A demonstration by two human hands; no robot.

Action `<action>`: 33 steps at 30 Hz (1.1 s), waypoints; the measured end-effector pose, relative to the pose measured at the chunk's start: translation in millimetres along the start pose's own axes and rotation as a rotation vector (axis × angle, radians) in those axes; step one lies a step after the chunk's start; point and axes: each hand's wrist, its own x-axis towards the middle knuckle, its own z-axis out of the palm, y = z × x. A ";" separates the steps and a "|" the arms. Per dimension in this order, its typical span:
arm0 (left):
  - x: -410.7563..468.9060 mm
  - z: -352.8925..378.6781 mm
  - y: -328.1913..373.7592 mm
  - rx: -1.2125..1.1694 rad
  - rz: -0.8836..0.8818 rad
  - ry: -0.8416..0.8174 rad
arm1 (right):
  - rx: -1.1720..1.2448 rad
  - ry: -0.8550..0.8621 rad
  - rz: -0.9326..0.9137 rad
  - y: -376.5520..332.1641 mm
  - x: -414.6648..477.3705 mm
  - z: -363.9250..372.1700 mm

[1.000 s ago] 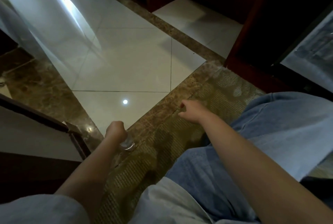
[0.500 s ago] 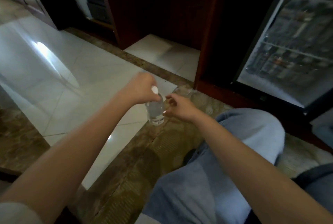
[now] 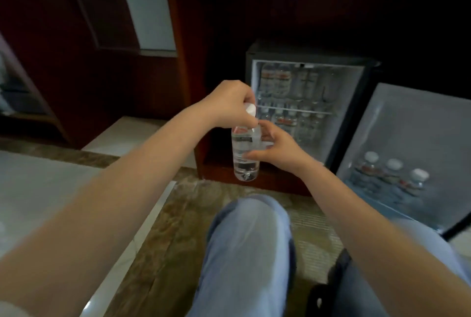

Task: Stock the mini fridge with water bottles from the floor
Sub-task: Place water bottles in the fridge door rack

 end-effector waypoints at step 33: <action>152.9 289.6 186.1 -0.147 0.113 -0.472 | -0.392 0.945 0.698 204.3 -157.9 -241.6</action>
